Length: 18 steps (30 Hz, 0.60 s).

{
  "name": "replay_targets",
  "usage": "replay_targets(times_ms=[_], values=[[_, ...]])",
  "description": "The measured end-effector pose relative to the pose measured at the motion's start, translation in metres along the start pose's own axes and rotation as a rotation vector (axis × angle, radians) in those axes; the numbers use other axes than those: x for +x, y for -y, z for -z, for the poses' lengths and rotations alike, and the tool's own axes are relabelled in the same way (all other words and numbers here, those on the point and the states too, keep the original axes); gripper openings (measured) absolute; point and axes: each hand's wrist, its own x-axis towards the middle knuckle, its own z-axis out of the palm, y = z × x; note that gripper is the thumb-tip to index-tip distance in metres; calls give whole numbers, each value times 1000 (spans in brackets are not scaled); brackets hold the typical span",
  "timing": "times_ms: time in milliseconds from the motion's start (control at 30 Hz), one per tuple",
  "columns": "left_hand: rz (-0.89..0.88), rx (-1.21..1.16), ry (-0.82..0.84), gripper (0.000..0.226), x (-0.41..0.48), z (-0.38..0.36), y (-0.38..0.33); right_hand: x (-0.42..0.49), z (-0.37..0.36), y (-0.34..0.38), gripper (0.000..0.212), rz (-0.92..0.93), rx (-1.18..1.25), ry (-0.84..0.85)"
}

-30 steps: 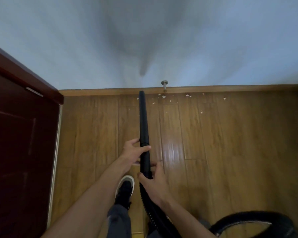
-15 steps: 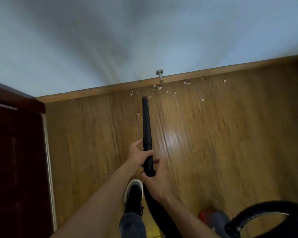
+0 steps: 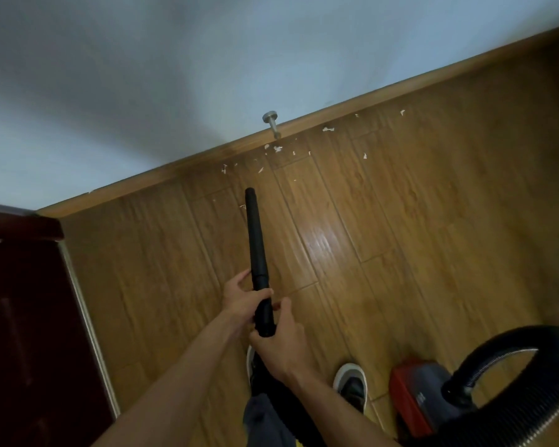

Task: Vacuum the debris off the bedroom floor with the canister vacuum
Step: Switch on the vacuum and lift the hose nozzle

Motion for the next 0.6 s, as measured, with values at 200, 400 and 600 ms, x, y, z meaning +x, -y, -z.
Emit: replay_targets(times_ms=[200, 400, 600], values=[[61, -63, 57, 87, -17, 1, 24, -15, -5, -19, 37, -34, -20, 16], [91, -72, 58, 91, -18, 0, 43, -22, -10, -31, 40, -21, -54, 38], [100, -53, 68, 88, -12, 2, 47, -15, -14, -37, 38, 17, -44, 32]])
